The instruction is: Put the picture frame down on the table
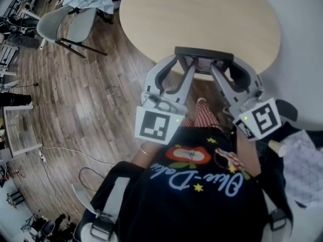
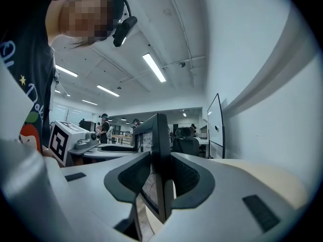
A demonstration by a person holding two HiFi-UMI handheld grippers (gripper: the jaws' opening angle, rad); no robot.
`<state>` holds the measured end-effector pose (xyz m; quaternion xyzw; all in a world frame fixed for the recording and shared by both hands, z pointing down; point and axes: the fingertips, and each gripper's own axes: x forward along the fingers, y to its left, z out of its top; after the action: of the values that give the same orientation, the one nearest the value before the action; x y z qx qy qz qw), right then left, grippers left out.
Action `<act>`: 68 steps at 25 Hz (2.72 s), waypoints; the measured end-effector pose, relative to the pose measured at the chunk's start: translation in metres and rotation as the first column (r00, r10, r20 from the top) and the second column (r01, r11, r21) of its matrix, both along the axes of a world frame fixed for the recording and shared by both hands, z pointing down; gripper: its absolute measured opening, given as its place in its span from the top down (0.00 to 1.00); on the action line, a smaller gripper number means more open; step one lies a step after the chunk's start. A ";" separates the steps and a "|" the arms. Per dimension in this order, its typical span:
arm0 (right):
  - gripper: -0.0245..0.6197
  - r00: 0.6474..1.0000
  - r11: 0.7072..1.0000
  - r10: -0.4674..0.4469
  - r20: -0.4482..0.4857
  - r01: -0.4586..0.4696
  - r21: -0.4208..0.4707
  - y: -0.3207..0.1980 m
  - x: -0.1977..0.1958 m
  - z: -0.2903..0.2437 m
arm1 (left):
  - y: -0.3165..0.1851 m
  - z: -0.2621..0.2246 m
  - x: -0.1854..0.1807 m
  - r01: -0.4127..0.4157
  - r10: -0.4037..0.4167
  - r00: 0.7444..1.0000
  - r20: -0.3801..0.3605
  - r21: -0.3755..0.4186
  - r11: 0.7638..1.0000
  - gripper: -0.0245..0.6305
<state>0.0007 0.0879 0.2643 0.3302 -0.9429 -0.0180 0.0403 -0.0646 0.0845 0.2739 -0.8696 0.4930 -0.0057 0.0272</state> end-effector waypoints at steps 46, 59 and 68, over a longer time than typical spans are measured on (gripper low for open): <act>0.81 0.989 0.986 -0.146 0.009 0.146 -0.083 -0.211 0.044 0.039 | -0.203 0.037 0.045 0.139 -0.134 0.989 0.065 -0.072 0.988 0.79; 0.81 0.993 0.978 -0.120 0.006 0.119 -0.172 -0.241 0.031 0.067 | -0.233 0.063 0.030 0.086 -0.062 0.988 0.144 -0.167 0.982 0.79; 0.81 0.993 0.966 -0.114 -0.025 0.105 -0.235 -0.257 0.018 0.096 | -0.247 0.095 0.015 0.045 -0.003 0.984 0.179 -0.235 0.971 0.79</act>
<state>0.0185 -0.1688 0.3599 0.2704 -0.9543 0.0842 0.0955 -0.0493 -0.1623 0.3692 -0.8565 0.4950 -0.1423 -0.0335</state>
